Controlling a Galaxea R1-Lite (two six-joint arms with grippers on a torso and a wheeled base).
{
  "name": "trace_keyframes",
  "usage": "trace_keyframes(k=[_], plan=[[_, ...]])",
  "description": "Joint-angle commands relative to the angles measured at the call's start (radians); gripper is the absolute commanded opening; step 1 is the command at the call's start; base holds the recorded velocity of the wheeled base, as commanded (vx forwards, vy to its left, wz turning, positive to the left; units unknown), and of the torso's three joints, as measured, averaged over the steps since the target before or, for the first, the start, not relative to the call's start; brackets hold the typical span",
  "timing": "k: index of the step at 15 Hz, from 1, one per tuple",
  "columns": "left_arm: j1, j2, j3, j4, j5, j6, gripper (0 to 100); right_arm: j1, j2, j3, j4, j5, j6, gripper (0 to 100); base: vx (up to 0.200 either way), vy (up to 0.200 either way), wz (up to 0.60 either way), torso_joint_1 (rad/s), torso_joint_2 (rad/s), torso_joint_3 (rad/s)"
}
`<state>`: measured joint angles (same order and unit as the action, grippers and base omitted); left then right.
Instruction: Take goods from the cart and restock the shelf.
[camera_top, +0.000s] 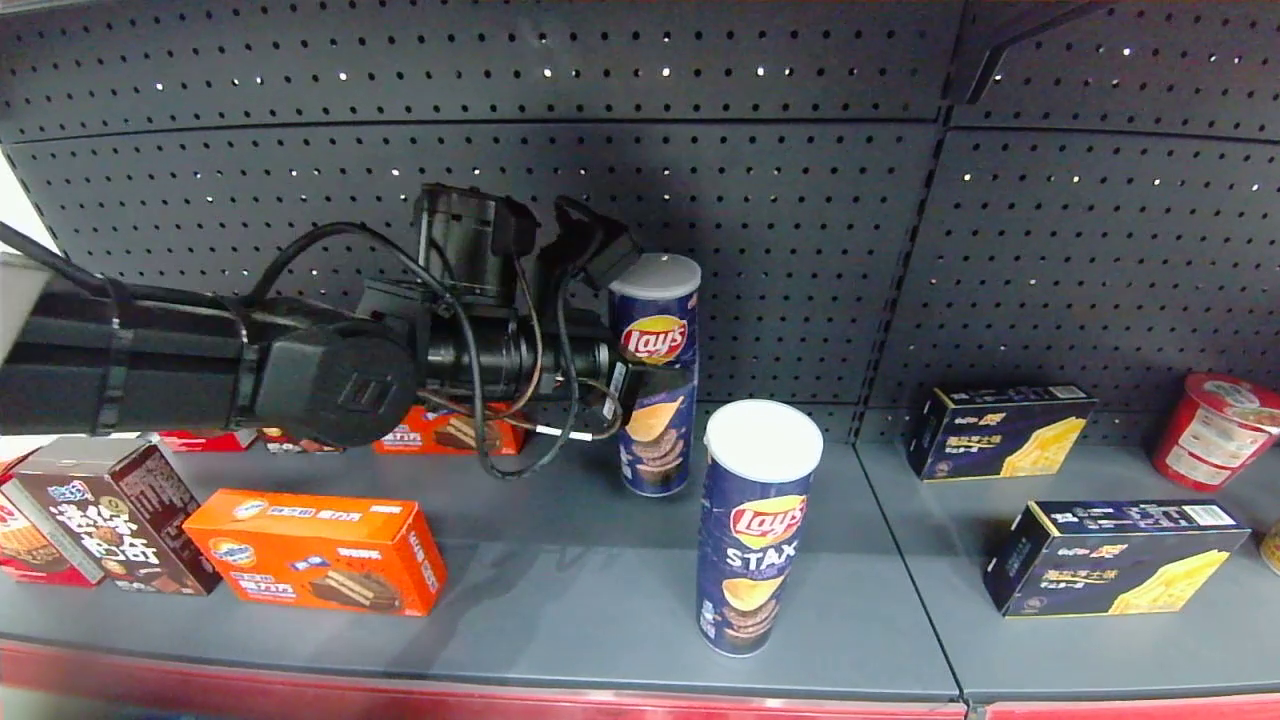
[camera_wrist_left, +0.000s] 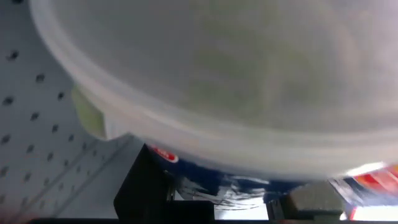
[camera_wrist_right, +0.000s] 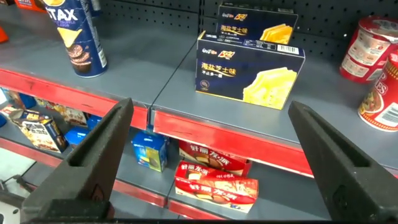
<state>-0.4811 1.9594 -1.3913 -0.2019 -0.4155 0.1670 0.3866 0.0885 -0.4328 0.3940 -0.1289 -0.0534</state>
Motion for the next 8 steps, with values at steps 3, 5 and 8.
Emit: trace_keyframes(k=[3, 5, 8], plan=[[-0.005, 0.112, -0.089, -0.011, 0.000, -0.001, 0, 0.002, 0.014, -0.006, -0.001, 0.000, 0.001, 100, 0.000, 0.000, 0.00, 0.000, 0.00, 0.000], [-0.005, 0.147, -0.129, -0.011, 0.000, 0.000, 0, 0.003, 0.016, -0.007, 0.000, 0.002, 0.001, 100, 0.000, 0.000, 0.00, 0.000, 0.00, 0.000], [-0.011, 0.190, -0.169, -0.011, -0.017, 0.002, 0, 0.002, 0.016, -0.006, 0.000, 0.000, 0.001, 100, 0.000, 0.000, 0.00, 0.000, 0.00, 0.000]])
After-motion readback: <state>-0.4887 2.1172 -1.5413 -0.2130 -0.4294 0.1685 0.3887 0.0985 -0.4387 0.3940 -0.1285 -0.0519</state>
